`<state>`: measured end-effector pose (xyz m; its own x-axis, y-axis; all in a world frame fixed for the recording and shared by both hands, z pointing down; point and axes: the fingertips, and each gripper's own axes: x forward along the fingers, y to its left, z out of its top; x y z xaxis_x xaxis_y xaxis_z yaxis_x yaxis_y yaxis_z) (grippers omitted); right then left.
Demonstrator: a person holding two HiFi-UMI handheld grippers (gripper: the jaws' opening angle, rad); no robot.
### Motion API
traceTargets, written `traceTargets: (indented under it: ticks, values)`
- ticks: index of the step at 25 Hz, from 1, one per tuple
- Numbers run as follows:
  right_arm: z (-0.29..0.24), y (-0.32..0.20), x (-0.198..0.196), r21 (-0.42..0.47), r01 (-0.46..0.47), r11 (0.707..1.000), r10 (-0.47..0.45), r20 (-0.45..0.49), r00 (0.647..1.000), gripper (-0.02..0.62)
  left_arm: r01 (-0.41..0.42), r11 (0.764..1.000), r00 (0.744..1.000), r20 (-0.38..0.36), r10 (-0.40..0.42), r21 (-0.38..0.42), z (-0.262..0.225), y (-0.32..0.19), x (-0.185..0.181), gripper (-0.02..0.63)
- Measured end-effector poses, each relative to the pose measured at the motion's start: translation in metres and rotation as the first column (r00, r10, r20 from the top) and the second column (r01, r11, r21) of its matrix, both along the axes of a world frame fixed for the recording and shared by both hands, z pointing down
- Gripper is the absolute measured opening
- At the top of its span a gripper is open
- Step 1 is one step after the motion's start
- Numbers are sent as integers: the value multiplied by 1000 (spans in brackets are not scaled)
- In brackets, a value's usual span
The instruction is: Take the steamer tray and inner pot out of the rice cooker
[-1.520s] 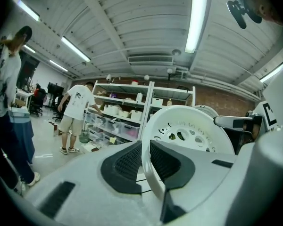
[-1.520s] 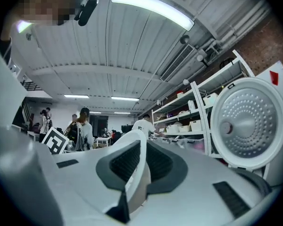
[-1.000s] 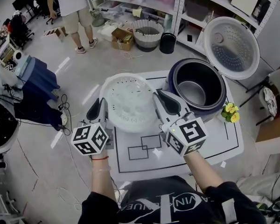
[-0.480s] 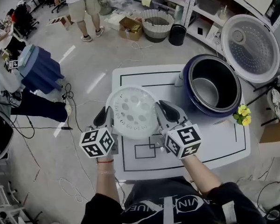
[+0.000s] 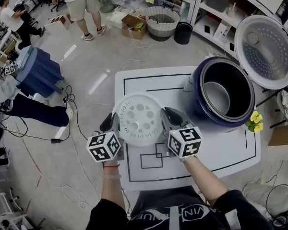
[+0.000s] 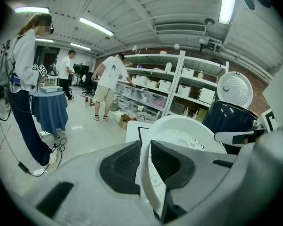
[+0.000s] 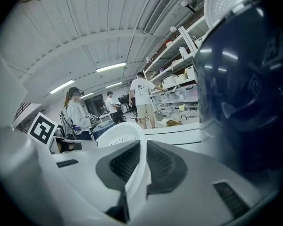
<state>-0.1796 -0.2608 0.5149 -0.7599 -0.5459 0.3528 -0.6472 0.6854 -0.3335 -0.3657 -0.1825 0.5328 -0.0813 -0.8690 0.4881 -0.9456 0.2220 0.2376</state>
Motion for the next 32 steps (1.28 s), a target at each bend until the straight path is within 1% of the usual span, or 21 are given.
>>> traceTargets:
  ticks: [3, 7, 11, 14, 18, 29, 32]
  values:
    - [19, -4, 3, -41, -12, 999, 12, -15, 1000, 37, -8, 1000, 1000, 7, 8, -21, 8, -6, 2, 54]
    - [35, -8, -3, -94, -29, 995, 25, -40, 999, 38, -33, 999, 999, 7, 33, -43, 14, -14, -6, 54]
    - [54, -9, 0, -144, -37, 989, 27, -71, 997, 38, -32, 998, 999, -1, 32, -54, 24, -20, -4, 54]
    - [63, -10, 0, -157, -23, 987, 10, -87, 996, 46, -33, 998, 999, 15, 34, -62, 30, -27, -7, 54]
    - [69, -10, -4, -174, -9, 985, -7, -93, 996, 54, -49, 995, 998, 29, 52, -91, 39, -31, -11, 54]
    - [69, -13, -8, -161, 22, 987, -38, -96, 995, 58, -68, 989, 996, 48, 75, -135, 43, -37, -13, 55]
    - [68, -11, -11, -169, 27, 985, -42, -85, 996, 78, -73, 988, 996, 48, 80, -136, 42, -36, -14, 92]
